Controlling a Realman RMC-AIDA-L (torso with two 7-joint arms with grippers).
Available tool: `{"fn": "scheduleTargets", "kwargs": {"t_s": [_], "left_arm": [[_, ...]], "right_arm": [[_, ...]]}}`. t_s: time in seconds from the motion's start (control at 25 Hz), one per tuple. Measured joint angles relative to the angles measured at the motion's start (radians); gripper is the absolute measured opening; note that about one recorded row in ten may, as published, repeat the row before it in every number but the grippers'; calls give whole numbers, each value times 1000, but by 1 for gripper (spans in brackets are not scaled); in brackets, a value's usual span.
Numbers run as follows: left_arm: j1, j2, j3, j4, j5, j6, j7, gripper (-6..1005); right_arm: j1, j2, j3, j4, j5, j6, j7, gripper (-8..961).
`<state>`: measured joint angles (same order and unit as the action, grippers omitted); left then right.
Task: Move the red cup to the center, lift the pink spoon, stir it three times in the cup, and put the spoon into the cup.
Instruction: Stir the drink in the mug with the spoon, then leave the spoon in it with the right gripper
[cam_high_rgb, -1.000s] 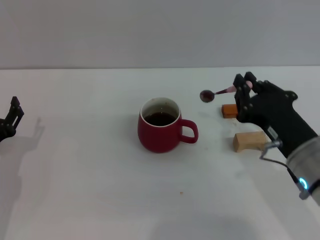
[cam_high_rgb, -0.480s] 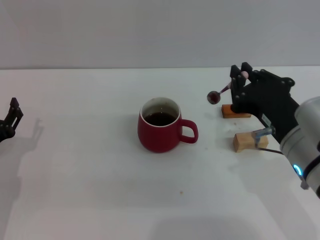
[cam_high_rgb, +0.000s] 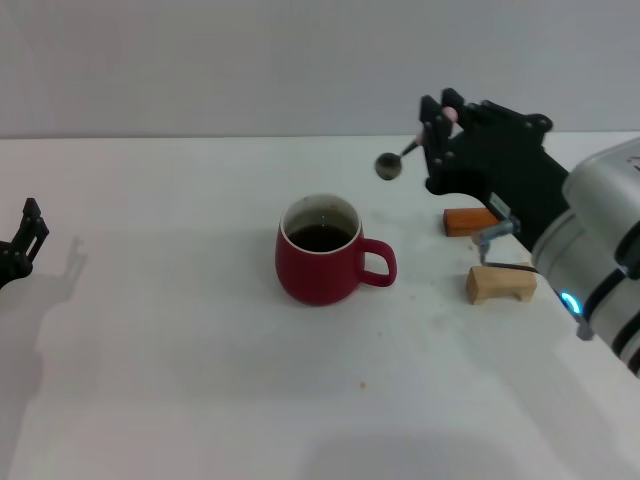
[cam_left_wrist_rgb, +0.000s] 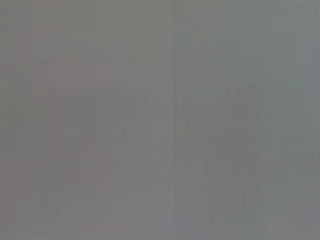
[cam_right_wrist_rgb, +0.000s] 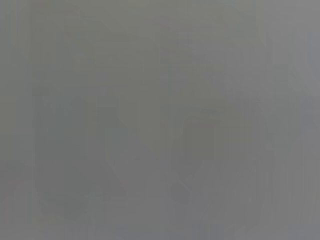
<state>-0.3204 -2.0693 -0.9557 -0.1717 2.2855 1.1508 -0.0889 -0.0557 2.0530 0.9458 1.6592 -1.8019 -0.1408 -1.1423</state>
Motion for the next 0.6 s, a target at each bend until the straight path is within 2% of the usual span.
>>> {"fn": "scheduleTargets", "kwargs": {"t_s": [0.16,0.6], "left_arm": [[3,0,-1,-5,-1,-2,0,842],[2,0,-3,-7,-4,-2,0,842]], "right_arm": [[22,12,-1,4,0,40,0,132],[46,18,-30,-34,4,46,4,132]]}}
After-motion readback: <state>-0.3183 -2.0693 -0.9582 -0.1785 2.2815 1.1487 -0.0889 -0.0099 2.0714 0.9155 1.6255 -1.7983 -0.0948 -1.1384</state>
